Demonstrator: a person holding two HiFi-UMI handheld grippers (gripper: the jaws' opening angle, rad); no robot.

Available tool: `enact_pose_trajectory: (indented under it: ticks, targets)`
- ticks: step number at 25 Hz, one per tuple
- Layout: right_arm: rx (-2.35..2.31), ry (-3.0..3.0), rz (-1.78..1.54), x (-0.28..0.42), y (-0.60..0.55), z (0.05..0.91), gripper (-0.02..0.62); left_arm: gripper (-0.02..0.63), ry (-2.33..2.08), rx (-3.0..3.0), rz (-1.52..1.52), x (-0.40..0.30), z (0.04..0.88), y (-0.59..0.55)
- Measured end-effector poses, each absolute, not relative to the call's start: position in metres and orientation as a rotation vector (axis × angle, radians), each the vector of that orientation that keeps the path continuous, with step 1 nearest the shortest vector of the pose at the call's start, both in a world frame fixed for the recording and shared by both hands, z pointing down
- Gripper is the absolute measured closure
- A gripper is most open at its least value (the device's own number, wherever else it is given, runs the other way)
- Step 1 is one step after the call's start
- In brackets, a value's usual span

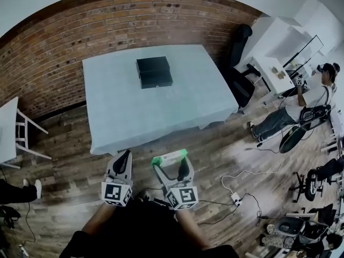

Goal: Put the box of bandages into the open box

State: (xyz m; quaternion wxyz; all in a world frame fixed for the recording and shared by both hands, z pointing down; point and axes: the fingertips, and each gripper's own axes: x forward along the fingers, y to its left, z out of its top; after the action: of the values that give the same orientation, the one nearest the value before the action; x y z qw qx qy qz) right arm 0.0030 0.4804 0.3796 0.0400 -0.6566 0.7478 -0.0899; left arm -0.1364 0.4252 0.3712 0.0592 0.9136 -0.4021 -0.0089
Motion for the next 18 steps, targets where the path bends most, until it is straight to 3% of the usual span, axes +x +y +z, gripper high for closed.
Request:
enact_pose_trajectory:
  ticks: [18]
  targets:
    - [-1.986, 2.352, -0.273, 0.036, 0.428, 0.387, 0.08, 0.574, -1.278, 2.748, 0.002, -0.098, 0.383, 0.38]
